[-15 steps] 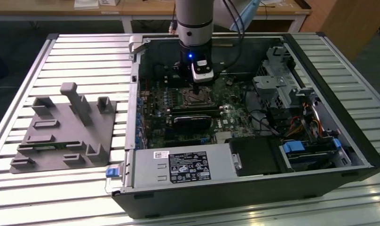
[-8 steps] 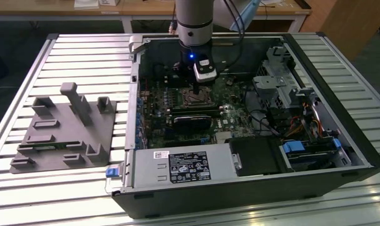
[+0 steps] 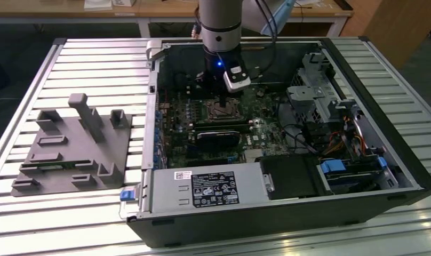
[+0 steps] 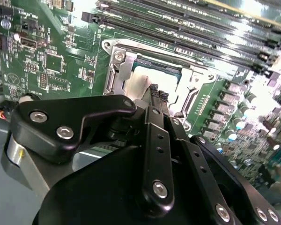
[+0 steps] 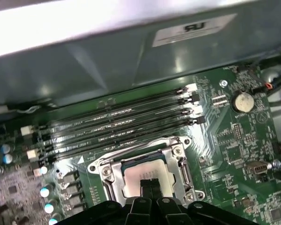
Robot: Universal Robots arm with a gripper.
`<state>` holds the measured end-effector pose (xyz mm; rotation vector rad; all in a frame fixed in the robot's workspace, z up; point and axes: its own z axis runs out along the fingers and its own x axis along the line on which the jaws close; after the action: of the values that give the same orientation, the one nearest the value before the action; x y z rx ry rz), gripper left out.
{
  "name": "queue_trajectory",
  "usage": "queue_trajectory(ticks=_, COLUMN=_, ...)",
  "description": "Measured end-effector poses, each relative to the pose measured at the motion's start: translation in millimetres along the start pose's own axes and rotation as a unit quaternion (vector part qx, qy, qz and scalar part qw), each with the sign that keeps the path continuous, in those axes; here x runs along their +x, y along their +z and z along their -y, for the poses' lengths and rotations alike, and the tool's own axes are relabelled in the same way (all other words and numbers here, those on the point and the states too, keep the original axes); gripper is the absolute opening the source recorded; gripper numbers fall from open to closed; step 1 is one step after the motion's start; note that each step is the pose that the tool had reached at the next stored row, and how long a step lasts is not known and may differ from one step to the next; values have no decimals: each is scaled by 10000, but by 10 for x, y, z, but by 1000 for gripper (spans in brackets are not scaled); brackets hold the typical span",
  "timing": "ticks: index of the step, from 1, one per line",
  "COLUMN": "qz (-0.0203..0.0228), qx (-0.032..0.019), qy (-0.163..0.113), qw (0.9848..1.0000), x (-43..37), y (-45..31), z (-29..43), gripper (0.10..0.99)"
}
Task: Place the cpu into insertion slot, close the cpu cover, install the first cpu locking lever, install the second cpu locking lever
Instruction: 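Install the first cpu locking lever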
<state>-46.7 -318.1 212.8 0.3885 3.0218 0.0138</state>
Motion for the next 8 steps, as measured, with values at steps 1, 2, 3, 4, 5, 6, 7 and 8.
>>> queue_trajectory(ticks=1, qz=3, qx=12, qy=-54, qw=10000, x=0, y=-1, z=0, gripper=106)
queue_trajectory(ticks=2, qz=5, qx=21, qy=-101, qw=9999, x=0, y=-1, z=0, gripper=106)
queue_trajectory(ticks=3, qz=8, qx=31, qy=-134, qw=9999, x=0, y=-2, z=1, gripper=106)
queue_trajectory(ticks=4, qz=8, qx=37, qy=-156, qw=9999, x=0, y=-6, z=1, gripper=106)
queue_trajectory(ticks=5, qz=8, qx=38, qy=-167, qw=9999, x=-1, y=-13, z=1, gripper=106)
queue_trajectory(ticks=6, qz=9, qx=36, qy=-171, qw=9998, x=-2, y=-24, z=1, gripper=106)
queue_trajectory(ticks=7, qz=9, qx=36, qy=-173, qw=9998, x=-4, y=-40, z=0, gripper=106)
queue_trajectory(ticks=8, qz=9, qx=36, qy=-175, qw=9998, x=-5, y=-58, z=0, gripper=106)
